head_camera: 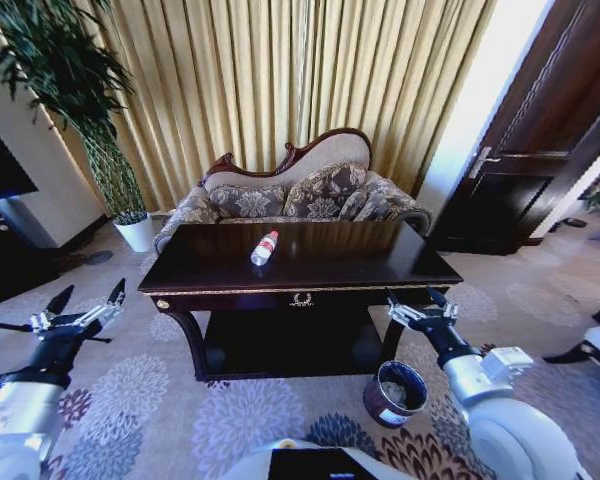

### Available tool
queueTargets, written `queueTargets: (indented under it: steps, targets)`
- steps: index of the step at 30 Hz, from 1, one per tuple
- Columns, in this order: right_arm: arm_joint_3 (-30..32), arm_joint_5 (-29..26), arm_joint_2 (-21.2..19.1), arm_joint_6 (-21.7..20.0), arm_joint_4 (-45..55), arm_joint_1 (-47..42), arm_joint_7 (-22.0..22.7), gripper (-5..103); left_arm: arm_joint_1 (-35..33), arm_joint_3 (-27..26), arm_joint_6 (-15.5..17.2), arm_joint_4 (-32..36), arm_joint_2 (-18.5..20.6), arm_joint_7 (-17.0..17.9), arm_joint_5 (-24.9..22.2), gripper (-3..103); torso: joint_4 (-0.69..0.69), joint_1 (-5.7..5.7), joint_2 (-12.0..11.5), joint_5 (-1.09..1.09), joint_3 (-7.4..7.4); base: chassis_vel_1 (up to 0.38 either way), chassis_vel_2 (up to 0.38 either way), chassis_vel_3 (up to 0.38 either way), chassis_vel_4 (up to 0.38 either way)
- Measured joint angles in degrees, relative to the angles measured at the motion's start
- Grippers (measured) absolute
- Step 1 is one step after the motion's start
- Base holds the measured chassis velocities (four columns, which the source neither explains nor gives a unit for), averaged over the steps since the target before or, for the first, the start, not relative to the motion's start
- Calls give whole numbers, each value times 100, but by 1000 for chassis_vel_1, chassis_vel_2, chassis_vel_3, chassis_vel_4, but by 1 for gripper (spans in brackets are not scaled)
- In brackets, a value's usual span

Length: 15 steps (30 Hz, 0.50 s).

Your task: Move to the front of the table and place the trash on the table into the trash bin.

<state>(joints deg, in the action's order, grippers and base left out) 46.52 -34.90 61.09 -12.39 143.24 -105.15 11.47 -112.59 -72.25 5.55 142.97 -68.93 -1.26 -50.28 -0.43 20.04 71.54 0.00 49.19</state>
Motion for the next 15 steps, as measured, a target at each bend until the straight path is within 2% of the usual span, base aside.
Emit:
queueTargets:
  steps: [9,15]
  targets:
    - [4,14,-3,-2,0,-3,-134,100,1,2,2,6,-4,5,3,100,0,0,1,0,-1,-46,36,44,-47]
    - [-7,17,-11,-3,0,-3,-144,100,1,4,3,4,-4,6,7,100,0,-1,1,0,-2,-118,117,102,-113]
